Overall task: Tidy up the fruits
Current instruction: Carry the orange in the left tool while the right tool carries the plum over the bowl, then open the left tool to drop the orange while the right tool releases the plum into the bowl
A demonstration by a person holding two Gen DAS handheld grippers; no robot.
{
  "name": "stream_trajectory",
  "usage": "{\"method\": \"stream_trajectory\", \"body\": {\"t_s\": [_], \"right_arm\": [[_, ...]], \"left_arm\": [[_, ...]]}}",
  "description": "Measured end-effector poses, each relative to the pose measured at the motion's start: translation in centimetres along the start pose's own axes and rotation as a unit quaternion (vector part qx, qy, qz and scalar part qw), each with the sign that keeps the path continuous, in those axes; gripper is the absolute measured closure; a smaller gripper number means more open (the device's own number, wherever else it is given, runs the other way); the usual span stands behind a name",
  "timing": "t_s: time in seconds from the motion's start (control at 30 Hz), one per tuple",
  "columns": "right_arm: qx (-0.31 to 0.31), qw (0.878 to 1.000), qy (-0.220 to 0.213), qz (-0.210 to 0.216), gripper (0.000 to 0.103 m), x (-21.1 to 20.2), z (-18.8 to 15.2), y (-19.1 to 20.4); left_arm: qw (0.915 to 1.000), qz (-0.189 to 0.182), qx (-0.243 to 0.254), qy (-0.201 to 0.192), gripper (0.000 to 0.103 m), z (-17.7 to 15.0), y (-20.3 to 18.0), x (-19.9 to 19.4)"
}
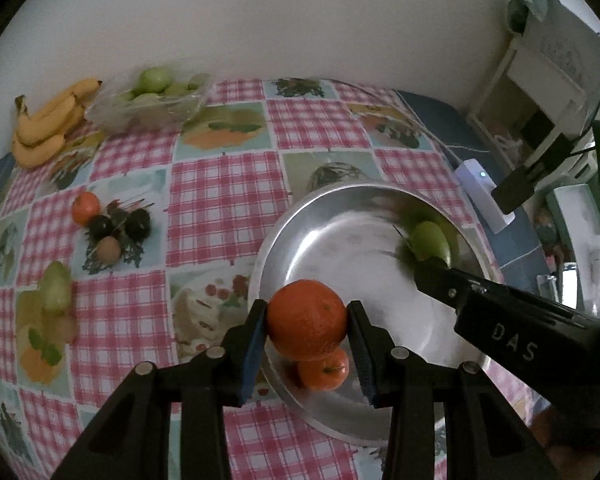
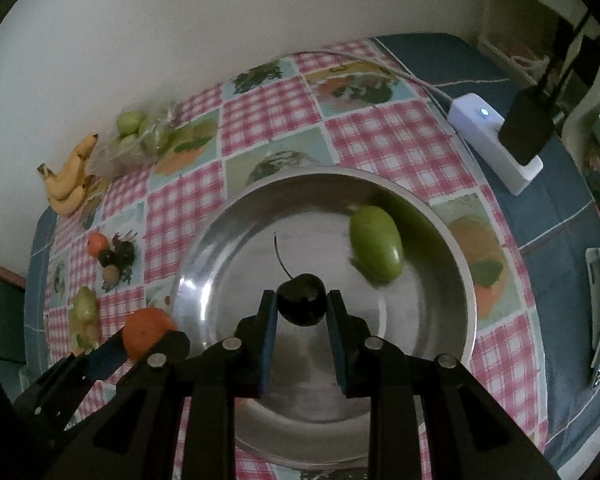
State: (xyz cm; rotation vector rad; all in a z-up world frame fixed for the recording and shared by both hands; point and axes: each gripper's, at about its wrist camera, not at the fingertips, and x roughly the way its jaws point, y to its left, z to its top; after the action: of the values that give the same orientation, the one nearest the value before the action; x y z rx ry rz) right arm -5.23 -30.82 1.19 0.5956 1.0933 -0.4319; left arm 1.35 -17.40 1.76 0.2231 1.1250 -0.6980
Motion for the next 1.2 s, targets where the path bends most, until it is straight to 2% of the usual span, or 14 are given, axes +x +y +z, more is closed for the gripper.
{"method": "stream_trajectory", "body": {"t_s": [0.37,1.2], "right_arm": [[-0.003,0.999,0.028,-0.019,0.077,2.2,-0.4,-0.4],[0.007,0.997,0.059,-0.039,0.076,4.0,-0.8,-1.0]], "left_arm": [[0.9997,0.007,0.021,0.006,0.061,-0.4,-0.6,2.8],[0.9992,0.012,0.027,0.028,0.059,-0.9,-0.8,4.3]]}}
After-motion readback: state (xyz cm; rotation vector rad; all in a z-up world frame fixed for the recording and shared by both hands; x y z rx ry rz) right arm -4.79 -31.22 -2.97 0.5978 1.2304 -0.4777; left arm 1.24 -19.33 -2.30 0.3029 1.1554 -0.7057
